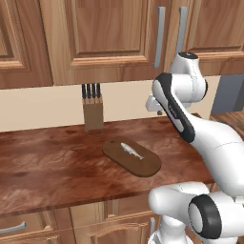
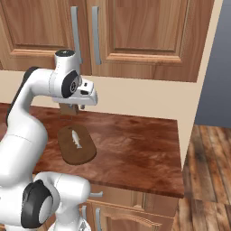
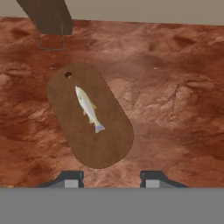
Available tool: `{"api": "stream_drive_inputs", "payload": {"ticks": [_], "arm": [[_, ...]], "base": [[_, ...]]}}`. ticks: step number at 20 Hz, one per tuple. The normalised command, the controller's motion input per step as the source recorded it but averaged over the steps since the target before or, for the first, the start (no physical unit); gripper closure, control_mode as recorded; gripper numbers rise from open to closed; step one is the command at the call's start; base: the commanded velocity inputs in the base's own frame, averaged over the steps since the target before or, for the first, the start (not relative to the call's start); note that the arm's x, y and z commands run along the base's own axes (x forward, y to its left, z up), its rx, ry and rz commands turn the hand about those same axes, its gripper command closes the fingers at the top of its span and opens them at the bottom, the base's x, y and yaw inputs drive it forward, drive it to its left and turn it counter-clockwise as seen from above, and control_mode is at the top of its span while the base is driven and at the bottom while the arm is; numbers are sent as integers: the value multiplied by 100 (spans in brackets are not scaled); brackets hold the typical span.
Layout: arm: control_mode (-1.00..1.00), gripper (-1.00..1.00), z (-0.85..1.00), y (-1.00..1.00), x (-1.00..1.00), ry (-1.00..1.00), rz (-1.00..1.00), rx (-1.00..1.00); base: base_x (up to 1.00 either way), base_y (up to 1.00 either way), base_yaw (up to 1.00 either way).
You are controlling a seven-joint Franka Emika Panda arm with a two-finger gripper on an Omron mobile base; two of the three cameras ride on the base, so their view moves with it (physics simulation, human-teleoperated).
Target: Open the cabinet, retrieve the rolling pin, and place it next to the meat on the cutting board to prepare for tenderizing.
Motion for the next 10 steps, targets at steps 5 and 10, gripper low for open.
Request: {"api": "stream_drive_inputs", "payload": {"ticks": [5, 10], "arm": [[-100, -100, 1, 0, -30, -11, -3, -8], [-100, -100, 18, -4, -59, -24, -7, -12]], "base": [[0, 0, 0], [0, 0, 0]]}}
